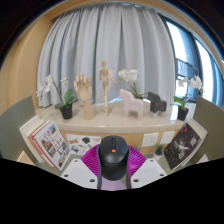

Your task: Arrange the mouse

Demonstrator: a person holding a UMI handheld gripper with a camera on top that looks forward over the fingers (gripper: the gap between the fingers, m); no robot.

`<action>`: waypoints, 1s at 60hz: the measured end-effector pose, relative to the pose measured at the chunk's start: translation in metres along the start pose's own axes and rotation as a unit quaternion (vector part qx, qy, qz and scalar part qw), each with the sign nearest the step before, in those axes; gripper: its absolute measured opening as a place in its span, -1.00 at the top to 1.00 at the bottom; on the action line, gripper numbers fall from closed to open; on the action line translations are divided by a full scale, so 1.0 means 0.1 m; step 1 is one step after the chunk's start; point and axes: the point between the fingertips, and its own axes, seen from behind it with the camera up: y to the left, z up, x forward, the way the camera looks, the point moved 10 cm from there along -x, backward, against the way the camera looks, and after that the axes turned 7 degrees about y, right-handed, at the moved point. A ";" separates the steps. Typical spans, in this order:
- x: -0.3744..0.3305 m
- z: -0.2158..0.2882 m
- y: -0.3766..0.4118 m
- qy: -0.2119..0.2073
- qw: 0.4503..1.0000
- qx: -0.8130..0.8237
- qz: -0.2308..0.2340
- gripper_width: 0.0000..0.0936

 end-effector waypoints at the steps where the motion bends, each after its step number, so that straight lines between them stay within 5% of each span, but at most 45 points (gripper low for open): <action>1: 0.06 -0.08 0.06 0.008 1.000 0.001 0.005 0.30; 27: 1.17 -2.19 0.50 0.213 0.977 -0.016 0.015 0.28; 29: 1.18 -2.18 0.49 0.185 0.983 -0.015 0.014 0.29; 45: 1.17 -2.19 0.52 0.197 0.980 -0.008 0.002 -0.05; 49: 1.13 -2.16 0.50 0.216 0.976 0.005 0.000 -0.47; 53: 1.02 -2.02 0.47 0.208 0.978 0.014 -0.013 -0.66; 60: 0.68 -1.71 0.47 0.184 0.982 0.021 -0.028 -0.66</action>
